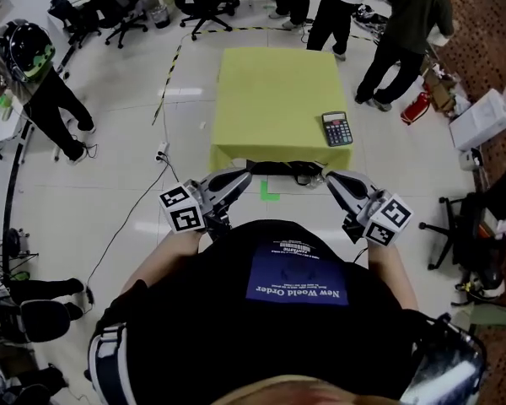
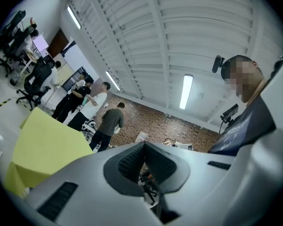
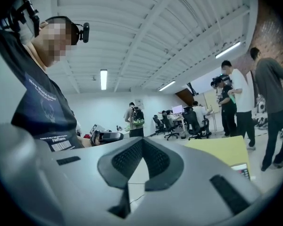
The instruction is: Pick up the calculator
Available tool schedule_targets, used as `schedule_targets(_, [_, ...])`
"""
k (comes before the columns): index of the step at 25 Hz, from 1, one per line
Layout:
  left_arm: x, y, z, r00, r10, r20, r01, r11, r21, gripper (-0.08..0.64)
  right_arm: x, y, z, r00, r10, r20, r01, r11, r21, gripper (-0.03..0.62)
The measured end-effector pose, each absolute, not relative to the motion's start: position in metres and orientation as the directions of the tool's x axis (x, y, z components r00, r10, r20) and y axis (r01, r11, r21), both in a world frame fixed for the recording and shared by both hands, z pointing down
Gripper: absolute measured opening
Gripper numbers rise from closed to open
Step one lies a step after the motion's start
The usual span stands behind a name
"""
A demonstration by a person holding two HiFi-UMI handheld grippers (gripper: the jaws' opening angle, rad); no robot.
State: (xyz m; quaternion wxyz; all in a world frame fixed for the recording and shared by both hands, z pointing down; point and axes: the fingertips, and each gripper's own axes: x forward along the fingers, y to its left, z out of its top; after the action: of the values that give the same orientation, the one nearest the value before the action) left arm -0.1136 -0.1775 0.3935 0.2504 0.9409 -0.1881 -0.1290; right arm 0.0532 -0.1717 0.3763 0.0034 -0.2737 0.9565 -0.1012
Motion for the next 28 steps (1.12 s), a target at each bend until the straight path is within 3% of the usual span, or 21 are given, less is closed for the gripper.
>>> schedule_targets(12, [-0.184, -0.297, 0.411, 0.939, -0.330, -0.094, -0.233, -0.814, 0.532, 0.006, -0.006, -0.274, 0.371, -0.779, -0.626, 0.038, -0.613, 0.748, -0.254, -0.012])
schedule_targets(19, [-0.116, -0.340, 0.430, 0.952, -0.303, -0.035, -0.236, -0.806, 0.543, 0.006, 0.047, -0.332, 0.392, -0.788, -0.614, 0.051, -0.602, 0.749, -0.277, -0.012])
schedule_targets(28, [0.008, -0.421, 0.439, 0.915, -0.400, 0.042, -0.362, -0.774, 0.519, 0.006, 0.135, -0.429, 0.410, -0.894, -0.446, 0.048, -0.443, 0.861, -0.249, -0.012])
